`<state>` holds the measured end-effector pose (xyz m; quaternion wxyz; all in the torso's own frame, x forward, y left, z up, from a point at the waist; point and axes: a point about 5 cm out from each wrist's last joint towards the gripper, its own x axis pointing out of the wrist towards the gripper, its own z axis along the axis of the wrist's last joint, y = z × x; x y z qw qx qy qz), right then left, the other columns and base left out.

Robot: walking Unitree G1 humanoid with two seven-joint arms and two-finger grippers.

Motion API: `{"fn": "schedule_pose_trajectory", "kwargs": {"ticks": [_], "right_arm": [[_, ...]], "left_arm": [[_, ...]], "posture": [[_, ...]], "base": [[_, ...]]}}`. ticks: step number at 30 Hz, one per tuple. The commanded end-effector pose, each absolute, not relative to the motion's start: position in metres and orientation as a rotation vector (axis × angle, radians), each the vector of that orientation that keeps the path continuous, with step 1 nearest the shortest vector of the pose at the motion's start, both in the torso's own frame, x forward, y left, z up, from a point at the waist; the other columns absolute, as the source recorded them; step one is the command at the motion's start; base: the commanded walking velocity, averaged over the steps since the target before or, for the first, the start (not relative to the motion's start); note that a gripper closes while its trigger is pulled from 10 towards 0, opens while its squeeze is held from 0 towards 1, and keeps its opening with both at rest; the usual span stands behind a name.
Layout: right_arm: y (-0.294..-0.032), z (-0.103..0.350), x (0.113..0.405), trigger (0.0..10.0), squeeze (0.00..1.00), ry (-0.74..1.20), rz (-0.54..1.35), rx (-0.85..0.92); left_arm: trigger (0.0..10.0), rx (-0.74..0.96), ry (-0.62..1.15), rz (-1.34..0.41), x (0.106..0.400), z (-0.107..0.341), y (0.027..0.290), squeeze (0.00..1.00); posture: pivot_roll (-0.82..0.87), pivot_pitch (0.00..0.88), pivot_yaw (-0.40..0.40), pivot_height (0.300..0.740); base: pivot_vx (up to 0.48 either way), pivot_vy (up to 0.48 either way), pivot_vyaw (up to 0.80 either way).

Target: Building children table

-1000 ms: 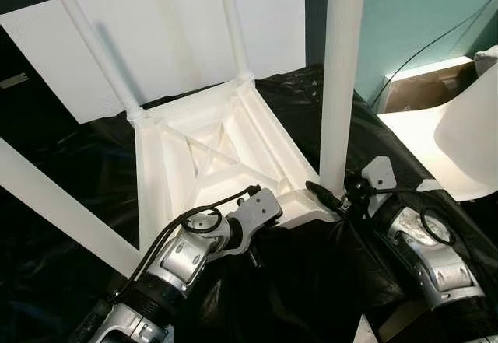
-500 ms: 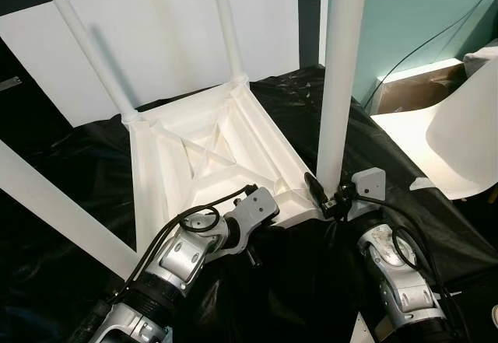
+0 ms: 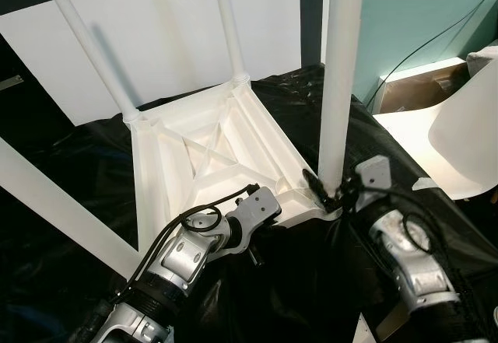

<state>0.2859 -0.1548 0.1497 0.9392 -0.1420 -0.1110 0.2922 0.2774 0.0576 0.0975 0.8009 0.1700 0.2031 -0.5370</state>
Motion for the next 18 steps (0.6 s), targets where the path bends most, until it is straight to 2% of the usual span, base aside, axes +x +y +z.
{"fn": "schedule_pose_trajectory", "kwargs": {"ticks": [1, 3, 4, 5, 6, 16, 18], "right_arm": [[-0.151, 0.155, 0.287, 10.0, 0.00, -0.234, 0.679, -0.296], [-0.151, 0.155, 0.287, 10.0, 0.00, -0.234, 0.679, -0.296], [-0.152, 0.153, 0.286, 2.8, 0.00, -0.198, 0.724, -0.305], [-0.152, 0.153, 0.286, 2.8, 0.00, -0.198, 0.724, -0.305], [-0.154, 0.149, 0.285, 0.0, 0.00, -0.156, 0.770, -0.305], [-0.158, 0.133, 0.280, 0.0, 0.00, -0.030, 0.846, -0.275], [-0.150, 0.128, 0.273, 0.0, 0.00, -0.018, 0.827, -0.194]], "left_arm": [[10.0, 0.341, 0.556, -1.048, 0.275, 0.071, 0.071, 0.00], [10.0, 0.341, 0.556, -1.048, 0.275, 0.071, 0.071, 0.00], [10.0, 0.341, 0.555, -1.045, 0.276, 0.071, 0.072, 0.00], [10.0, 0.341, 0.555, -1.045, 0.276, 0.071, 0.072, 0.00], [10.0, 0.342, 0.555, -1.043, 0.276, 0.072, 0.073, 0.00], [10.0, 0.342, 0.558, -1.038, 0.275, 0.072, 0.075, 0.00], [10.0, 0.342, 0.559, -1.039, 0.275, 0.072, 0.075, 0.00]], "posture": [[-0.05, 0.000, 0.117, 0.740], [-0.05, 0.000, 0.117, 0.740], [-0.05, 0.000, 0.117, 0.740], [-0.05, 0.000, 0.117, 0.740], [-0.05, 0.000, 0.116, 0.740], [-0.04, 0.000, 0.120, 0.740], [-0.04, 0.000, 0.121, 0.740]], "base": [[0.000, 0.000, 0.00], [0.000, 0.000, 0.00], [0.000, 0.000, 0.00], [0.000, 0.000, 0.00], [0.000, 0.000, 0.00], [0.000, 0.000, 0.00], [0.000, 0.000, 0.00]]}}
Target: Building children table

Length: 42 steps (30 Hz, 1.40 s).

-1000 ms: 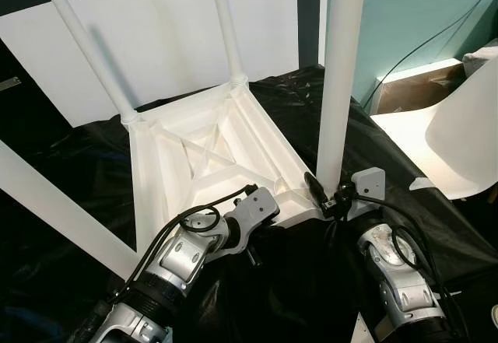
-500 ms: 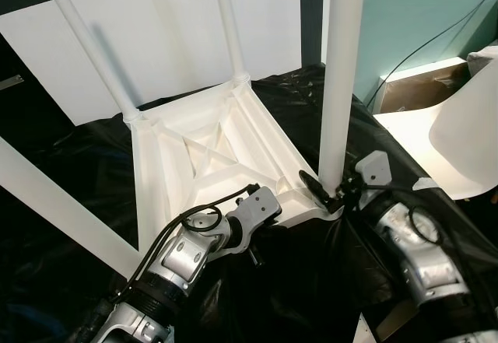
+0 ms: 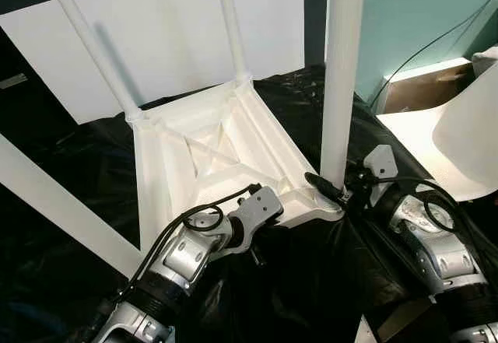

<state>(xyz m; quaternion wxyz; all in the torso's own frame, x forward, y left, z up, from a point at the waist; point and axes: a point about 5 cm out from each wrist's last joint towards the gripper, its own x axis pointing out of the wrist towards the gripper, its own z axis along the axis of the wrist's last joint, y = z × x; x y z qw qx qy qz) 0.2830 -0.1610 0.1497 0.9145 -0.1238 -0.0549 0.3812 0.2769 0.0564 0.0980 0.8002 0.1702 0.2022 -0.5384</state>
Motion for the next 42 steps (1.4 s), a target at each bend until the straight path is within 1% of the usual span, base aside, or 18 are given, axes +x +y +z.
{"fn": "schedule_pose_trajectory", "kwargs": {"ticks": [1, 3, 4, 8, 11, 15, 16, 17, 18, 19, 20, 23, 24, 26, 27, 33, 34, 42], "right_arm": [[-0.150, 0.128, 0.273, 0.0, 0.00, -0.018, 0.827, -0.194], [-0.137, 0.125, 0.267, 0.0, 0.00, -0.069, 0.679, -0.086], [-0.137, 0.125, 0.267, 0.0, 0.00, -0.069, 0.679, -0.086], [-0.137, 0.125, 0.264, 0.0, 0.00, -0.155, 0.398, 0.000], [-0.140, 0.124, 0.263, 0.0, 0.00, -0.171, 0.315, 0.028], [-0.141, 0.126, 0.263, 0.0, 0.00, -0.178, 0.326, 0.017], [-0.140, 0.126, 0.263, 4.8, 0.00, -0.169, 0.353, 0.007], [-0.140, 0.126, 0.263, 4.8, 0.00, -0.169, 0.353, 0.007], [-0.138, 0.126, 0.263, 10.0, 0.00, -0.161, 0.381, -0.004], [-0.138, 0.126, 0.263, 10.0, 0.00, -0.161, 0.381, -0.004], [-0.136, 0.125, 0.263, 10.0, 1.00, -0.153, 0.416, 0.001], [-0.137, 0.125, 0.265, 10.0, 1.00, -0.140, 0.487, -0.022], [-0.139, 0.125, 0.268, 10.0, 0.36, -0.131, 0.543, -0.044], [-0.141, 0.126, 0.270, 10.0, 0.36, -0.126, 0.575, -0.061], [-0.144, 0.128, 0.272, 10.0, 0.00, -0.129, 0.619, -0.088], [-0.154, 0.137, 0.282, 10.0, 0.00, -0.143, 0.710, -0.166], [-0.157, 0.139, 0.284, 0.0, 0.00, -0.104, 0.791, -0.184], [-0.163, 0.130, 0.278, 0.0, 0.00, 0.007, 0.883, -0.127]], "left_arm": [[10.0, 0.342, 0.559, -1.039, 0.275, 0.072, 0.075, 0.00], [10.0, 0.342, 0.561, -1.040, 0.275, 0.072, 0.075, 0.00], [10.0, 0.342, 0.561, -1.040, 0.275, 0.072, 0.075, 0.00], [10.0, 0.345, 0.563, -1.043, 0.275, 0.071, 0.075, 0.00], [10.0, 0.345, 0.563, -1.044, 0.275, 0.071, 0.075, 0.00], [10.0, 0.347, 0.564, -1.045, 0.274, 0.071, 0.075, 0.00], [10.0, 0.349, 0.566, -1.045, 0.274, 0.071, 0.075, 0.00], [10.0, 0.349, 0.566, -1.045, 0.274, 0.071, 0.075, 0.00], [10.0, 0.350, 0.567, -1.044, 0.274, 0.070, 0.076, 0.00], [10.0, 0.350, 0.567, -1.044, 0.274, 0.070, 0.076, 0.00], [10.0, 0.350, 0.567, -1.043, 0.274, 0.070, 0.076, 0.00], [10.0, 0.351, 0.567, -1.041, 0.274, 0.070, 0.075, 0.00], [10.0, 0.352, 0.567, -1.041, 0.274, 0.070, 0.075, 0.00], [10.0, 0.353, 0.567, -1.040, 0.274, 0.069, 0.075, 0.00], [10.0, 0.353, 0.566, -1.040, 0.274, 0.069, 0.075, 0.00], [10.0, 0.352, 0.565, -1.035, 0.274, 0.069, 0.075, 0.00], [10.0, 0.349, 0.563, -1.030, 0.274, 0.069, 0.075, 0.00], [10.0, 0.343, 0.562, -1.023, 0.273, 0.070, 0.075, 0.00]], "posture": [[-0.04, 0.000, 0.121, 0.740], [-0.04, 0.000, 0.121, 0.740], [-0.04, 0.000, 0.121, 0.740], [-0.04, 0.000, 0.126, 0.740], [-0.04, 0.000, 0.127, 0.740], [-0.04, 0.000, 0.128, 0.740], [-0.04, 0.000, 0.127, 0.740], [-0.04, 0.000, 0.127, 0.740], [-0.04, 0.000, 0.128, 0.740], [-0.04, 0.000, 0.128, 0.740], [-0.04, 0.000, 0.128, 0.740], [-0.04, 0.000, 0.123, 0.740], [-0.04, 0.000, 0.122, 0.740], [-0.04, 0.000, 0.122, 0.740], [-0.04, 0.000, 0.119, 0.740], [-0.03, 0.000, 0.113, 0.740], [-0.03, 0.000, 0.108, 0.740], [-0.02, 0.000, 0.095, 0.740]], "base": [[0.000, 0.000, 0.00], [0.000, 0.000, 0.00], [0.000, 0.000, 0.00], [0.000, 0.000, 0.00], [0.000, 0.000, 0.00], [0.000, 0.000, 0.00], [0.000, 0.000, 0.00], [0.000, 0.000, 0.00], [0.000, 0.000, 0.00], [0.000, 0.000, 0.00], [0.000, 0.000, 0.00], [0.000, 0.000, 0.00], [0.000, 0.000, 0.00], [0.000, 0.000, 0.00], [0.000, 0.000, 0.00], [0.000, 0.000, 0.00], [0.000, 0.000, 0.00], [0.000, 0.000, 0.00]]}}
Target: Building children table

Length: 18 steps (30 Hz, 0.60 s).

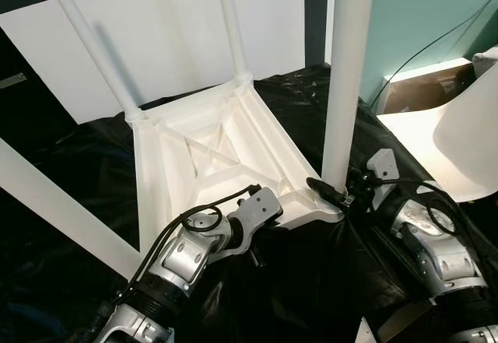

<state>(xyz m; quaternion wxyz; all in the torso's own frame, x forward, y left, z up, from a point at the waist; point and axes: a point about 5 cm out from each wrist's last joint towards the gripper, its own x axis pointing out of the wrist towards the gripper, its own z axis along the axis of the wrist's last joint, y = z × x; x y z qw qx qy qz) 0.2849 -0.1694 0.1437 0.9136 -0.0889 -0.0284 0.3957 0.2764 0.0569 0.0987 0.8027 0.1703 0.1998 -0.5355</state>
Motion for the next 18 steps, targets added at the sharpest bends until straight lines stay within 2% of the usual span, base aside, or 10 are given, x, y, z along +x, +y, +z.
{"fn": "schedule_pose_trajectory", "kwargs": {"ticks": [1, 5, 6, 7, 8, 11, 14, 15, 16, 18], "right_arm": [[-0.161, 0.126, 0.275, 0.0, 0.00, 0.004, 0.850, -0.101], [-0.156, 0.124, 0.275, 0.0, 0.00, -0.050, 0.716, -0.056], [-0.154, 0.124, 0.276, 0.0, 0.00, -0.076, 0.654, -0.038], [-0.152, 0.123, 0.276, 0.0, 0.00, -0.113, 0.514, -0.006], [-0.152, 0.123, 0.276, 0.0, 0.00, -0.113, 0.514, -0.006], [-0.143, 0.114, 0.266, 0.0, 0.00, -0.134, 0.338, 0.026], [-0.136, 0.112, 0.260, 0.0, 0.00, -0.138, 0.315, 0.033], [-0.137, 0.114, 0.260, 0.0, 0.00, -0.143, 0.303, 0.032], [-0.140, 0.114, 0.260, 4.6, 0.00, -0.140, 0.300, 0.027], [-0.142, 0.113, 0.261, 4.6, 0.00, -0.137, 0.299, 0.023]], "left_arm": [[10.0, 0.339, 0.560, -1.020, 0.273, 0.070, 0.075, 0.00], [10.0, 0.335, 0.555, -1.019, 0.273, 0.071, 0.073, 0.00], [10.0, 0.334, 0.553, -1.018, 0.273, 0.071, 0.072, 0.00], [10.0, 0.331, 0.550, -1.015, 0.274, 0.071, 0.071, 0.00], [10.0, 0.331, 0.550, -1.015, 0.274, 0.071, 0.071, 0.00], [10.0, 0.330, 0.551, -1.022, 0.272, 0.070, 0.066, 0.00], [10.0, 0.329, 0.551, -1.034, 0.270, 0.072, 0.067, 0.00], [10.0, 0.332, 0.555, -1.043, 0.271, 0.073, 0.069, 0.00], [10.0, 0.351, 0.561, -1.047, 0.271, 0.072, 0.071, 0.00], [10.0, 0.364, 0.566, -1.049, 0.272, 0.071, 0.073, 0.00]], "posture": [[-0.02, 0.000, 0.082, 0.740], [-0.02, 0.000, 0.077, 0.740], [-0.02, 0.000, 0.077, 0.740], [-0.01, 0.000, 0.079, 0.740], [-0.01, 0.000, 0.079, 0.740], [-0.01, 0.000, 0.103, 0.740], [-0.01, 0.000, 0.103, 0.740], [-0.02, 0.000, 0.126, 0.740], [-0.02, 0.000, 0.136, 0.740], [-0.02, 0.000, 0.136, 0.740]], "base": [[0.000, 0.000, 0.00], [0.000, 0.000, 0.00], [0.000, 0.000, 0.00], [0.000, 0.000, 0.00], [0.000, 0.000, 0.00], [0.000, 0.000, 0.00], [0.000, 0.000, 0.00], [0.000, 0.000, 0.00], [0.000, 0.000, 0.00], [0.000, 0.000, 0.00]]}}
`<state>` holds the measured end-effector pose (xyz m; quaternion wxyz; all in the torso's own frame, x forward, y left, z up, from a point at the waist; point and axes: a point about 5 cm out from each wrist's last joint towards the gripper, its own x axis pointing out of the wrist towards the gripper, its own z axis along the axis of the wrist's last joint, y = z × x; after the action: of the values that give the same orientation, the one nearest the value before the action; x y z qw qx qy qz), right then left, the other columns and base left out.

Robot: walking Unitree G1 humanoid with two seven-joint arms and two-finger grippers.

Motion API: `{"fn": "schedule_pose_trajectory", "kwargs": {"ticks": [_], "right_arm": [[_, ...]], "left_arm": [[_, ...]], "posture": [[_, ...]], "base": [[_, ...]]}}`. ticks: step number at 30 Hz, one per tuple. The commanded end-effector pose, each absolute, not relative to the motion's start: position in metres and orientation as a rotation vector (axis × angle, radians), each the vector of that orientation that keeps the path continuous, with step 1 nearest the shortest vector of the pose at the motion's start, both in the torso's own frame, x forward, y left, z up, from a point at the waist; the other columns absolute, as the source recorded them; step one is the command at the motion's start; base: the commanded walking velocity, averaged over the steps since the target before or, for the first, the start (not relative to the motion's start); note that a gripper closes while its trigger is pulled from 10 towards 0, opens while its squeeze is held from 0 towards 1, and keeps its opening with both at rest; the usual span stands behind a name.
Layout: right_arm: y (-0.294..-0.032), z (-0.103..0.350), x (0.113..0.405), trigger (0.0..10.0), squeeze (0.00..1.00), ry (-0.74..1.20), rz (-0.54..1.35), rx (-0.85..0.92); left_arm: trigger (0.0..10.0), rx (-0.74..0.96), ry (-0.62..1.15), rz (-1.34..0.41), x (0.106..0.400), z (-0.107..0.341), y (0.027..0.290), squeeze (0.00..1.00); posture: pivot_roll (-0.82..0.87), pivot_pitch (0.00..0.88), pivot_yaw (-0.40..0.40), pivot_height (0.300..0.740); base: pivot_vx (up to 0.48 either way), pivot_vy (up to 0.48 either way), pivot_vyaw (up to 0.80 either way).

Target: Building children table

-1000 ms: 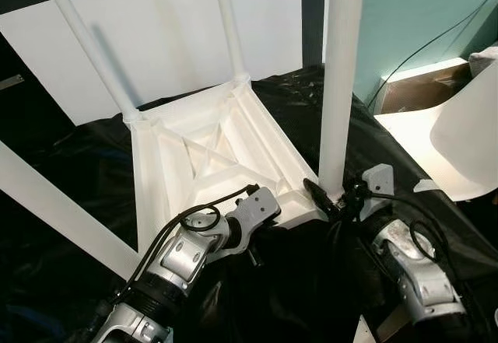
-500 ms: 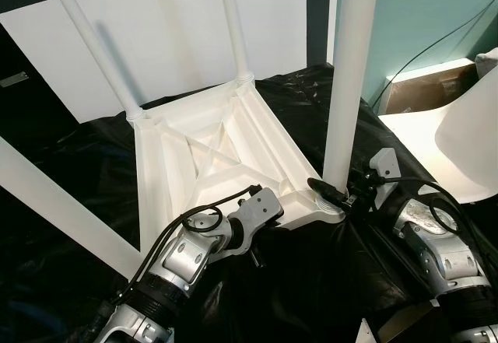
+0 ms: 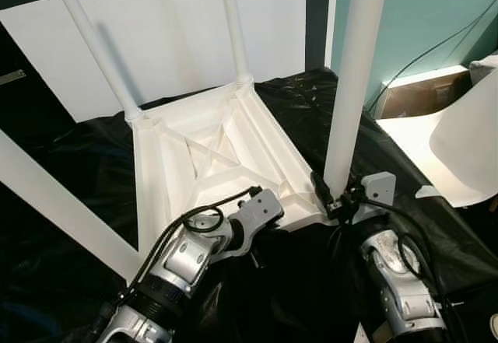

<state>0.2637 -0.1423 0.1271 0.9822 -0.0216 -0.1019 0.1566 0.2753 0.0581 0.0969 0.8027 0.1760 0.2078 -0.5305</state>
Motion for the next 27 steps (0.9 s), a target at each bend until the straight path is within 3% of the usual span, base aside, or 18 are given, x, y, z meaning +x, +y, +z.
{"fn": "schedule_pose_trajectory", "kwargs": {"ticks": [1, 2, 3, 6, 7, 11, 15, 22, 23, 27], "right_arm": [[-0.144, 0.112, 0.260, 10.0, 0.54, -0.126, 0.299, 0.025], [-0.144, 0.112, 0.260, 10.0, 0.54, -0.126, 0.299, 0.025], [-0.142, 0.111, 0.258, 10.0, 1.00, -0.116, 0.346, 0.034], [-0.138, 0.110, 0.256, 10.0, 1.00, -0.105, 0.424, 0.032], [-0.137, 0.114, 0.257, 10.0, 0.00, -0.120, 0.491, 0.002], [-0.138, 0.121, 0.260, 10.0, 0.00, -0.150, 0.558, -0.045], [-0.152, 0.149, 0.279, 10.0, 0.00, -0.211, 0.729, -0.219], [-0.153, 0.149, 0.281, 10.0, 0.00, -0.170, 0.826, -0.260], [-0.155, 0.144, 0.279, 0.0, 0.00, -0.117, 0.879, -0.255], [-0.159, 0.136, 0.278, 0.0, 0.00, -0.029, 0.932, -0.231]], "left_arm": [[10.0, 0.364, 0.568, -1.049, 0.272, 0.071, 0.074, 0.00], [10.0, 0.364, 0.568, -1.049, 0.272, 0.071, 0.074, 0.00], [10.0, 0.366, 0.573, -1.052, 0.271, 0.070, 0.074, 0.00], [10.0, 0.366, 0.577, -1.056, 0.270, 0.068, 0.074, 0.00], [10.0, 0.367, 0.577, -1.061, 0.270, 0.068, 0.073, 0.00], [10.0, 0.367, 0.574, -1.066, 0.270, 0.069, 0.070, 0.00], [10.0, 0.372, 0.561, -1.071, 0.274, 0.072, 0.066, 0.00], [10.0, 0.375, 0.558, -1.065, 0.275, 0.072, 0.067, 0.00], [10.0, 0.372, 0.556, -1.061, 0.275, 0.072, 0.066, 0.00], [10.0, 0.361, 0.550, -1.059, 0.274, 0.074, 0.064, 0.00]], "posture": [[-0.03, 0.000, 0.138, 0.740], [-0.03, 0.000, 0.138, 0.740], [-0.04, 0.000, 0.144, 0.740], [-0.04, 0.000, 0.150, 0.740], [-0.05, 0.000, 0.157, 0.740], [-0.05, 0.000, 0.157, 0.740], [-0.05, 0.000, 0.155, 0.740], [-0.04, 0.000, 0.149, 0.740], [-0.03, 0.000, 0.146, 0.740], [-0.03, 0.000, 0.147, 0.740]], "base": [[0.000, 0.000, 0.00], [0.000, 0.000, 0.00], [0.000, 0.000, 0.00], [0.000, 0.000, 0.00], [0.000, 0.000, 0.00], [0.000, 0.000, 0.00], [0.000, 0.000, 0.00], [0.000, 0.000, 0.00], [0.000, 0.000, 0.00], [0.000, 0.000, 0.00]]}}
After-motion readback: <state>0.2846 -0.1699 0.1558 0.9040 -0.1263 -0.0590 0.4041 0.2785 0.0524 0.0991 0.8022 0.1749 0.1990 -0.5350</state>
